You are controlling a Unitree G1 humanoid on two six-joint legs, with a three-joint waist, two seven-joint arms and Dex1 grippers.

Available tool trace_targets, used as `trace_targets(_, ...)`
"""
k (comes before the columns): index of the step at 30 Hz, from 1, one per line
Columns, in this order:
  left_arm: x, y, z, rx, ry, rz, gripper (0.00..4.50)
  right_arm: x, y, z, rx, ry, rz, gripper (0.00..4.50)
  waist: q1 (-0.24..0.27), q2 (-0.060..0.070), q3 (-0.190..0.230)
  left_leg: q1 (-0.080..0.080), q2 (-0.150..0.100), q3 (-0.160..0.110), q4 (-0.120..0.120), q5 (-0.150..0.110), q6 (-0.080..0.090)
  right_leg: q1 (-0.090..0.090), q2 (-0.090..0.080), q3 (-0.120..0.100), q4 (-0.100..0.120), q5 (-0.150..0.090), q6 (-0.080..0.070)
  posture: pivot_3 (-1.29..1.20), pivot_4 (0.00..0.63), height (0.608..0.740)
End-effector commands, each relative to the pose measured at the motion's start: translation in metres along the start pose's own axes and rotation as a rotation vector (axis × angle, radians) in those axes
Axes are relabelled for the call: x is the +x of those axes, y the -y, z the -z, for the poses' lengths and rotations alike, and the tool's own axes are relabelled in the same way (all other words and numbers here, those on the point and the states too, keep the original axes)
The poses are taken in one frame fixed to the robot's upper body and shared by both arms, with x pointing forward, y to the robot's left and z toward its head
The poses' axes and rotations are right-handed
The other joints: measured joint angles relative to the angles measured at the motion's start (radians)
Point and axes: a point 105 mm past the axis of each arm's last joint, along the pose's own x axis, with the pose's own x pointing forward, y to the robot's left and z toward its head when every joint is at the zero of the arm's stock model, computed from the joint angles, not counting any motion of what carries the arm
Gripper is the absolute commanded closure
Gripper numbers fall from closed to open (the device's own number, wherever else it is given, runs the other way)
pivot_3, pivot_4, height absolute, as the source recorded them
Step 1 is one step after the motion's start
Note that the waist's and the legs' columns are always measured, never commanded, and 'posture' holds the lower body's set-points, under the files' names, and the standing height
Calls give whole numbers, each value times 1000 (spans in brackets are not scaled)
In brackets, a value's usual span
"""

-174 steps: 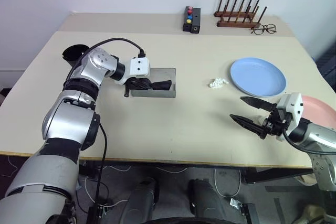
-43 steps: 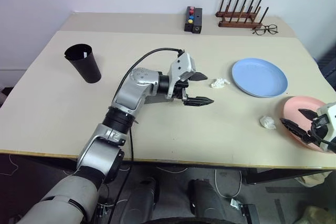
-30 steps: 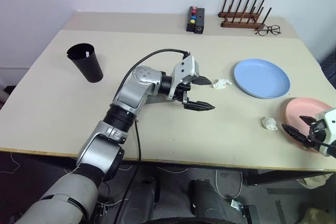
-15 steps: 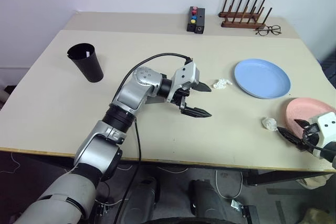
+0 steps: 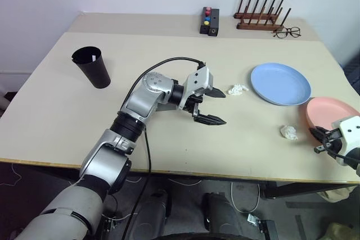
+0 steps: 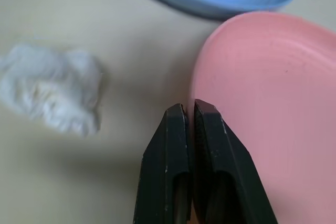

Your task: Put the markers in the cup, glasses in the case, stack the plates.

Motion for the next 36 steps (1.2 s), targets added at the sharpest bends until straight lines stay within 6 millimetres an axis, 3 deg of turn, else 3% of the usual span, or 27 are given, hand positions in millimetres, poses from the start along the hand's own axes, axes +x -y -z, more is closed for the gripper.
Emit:
trace_targets(1, -2, -9, -15, 51, 28, -41, 0, 5, 13, -41, -109, 109, 63, 4486, -1, 0, 0, 0, 0, 0, 0, 0, 0, 0, 0, 0, 0, 0, 0, 0, 150, 740)
trace_targets(7, -1, -12, -17, 54, 34, -66, 0, 20, 15, -89, -194, 206, 78, 4486, -1, 2, 1, 0, 0, 0, 0, 0, 0, -1, 0, 0, 0, 1, -1, 0, 150, 740)
trace_targets(14, -3, -17, -18, 28, 57, -130, 0, 70, -12, -119, -253, 264, -75, 4486, -5, 2, 1, 0, 0, 0, 0, 0, 0, 0, 0, 0, 0, 2, 1, 0, 150, 740)
trace_targets(20, -8, -20, -14, 24, 27, -185, 0, 104, -20, -123, -292, 222, -171, 4486, -8, 3, 1, 0, -1, 0, -2, 0, 0, -1, 0, 0, 0, 3, 2, 0, 150, 740)
trace_targets(25, -14, -18, -10, 17, 14, -212, 0, 114, -19, -123, -292, 189, -221, 4486, -16, 3, 1, 0, -1, 0, -2, 0, 0, -1, 1, 0, 0, 3, 2, 0, 150, 740)
trace_targets(28, -17, -17, -9, 8, 9, -227, 0, 116, -22, -117, -281, 156, -263, 3524, -24, 3, 1, 0, -1, -1, -2, 0, 0, -1, 1, 0, 0, 3, 2, 0, 150, 740)
trace_targets(35, -18, -16, -9, -6, 13, -237, 0, 113, -23, -110, -288, 155, -265, 16, -28, 3, 1, 0, -1, 0, -2, 0, 0, -1, 1, 0, 0, 3, 2, 0, 150, 740)
trace_targets(36, -18, -16, -8, -6, 12, -235, 0, 112, -22, -111, -282, 164, -260, 16, -28, 3, 1, 0, -1, -1, -2, 0, 0, -1, 1, 0, 0, 3, 2, 0, 150, 740)
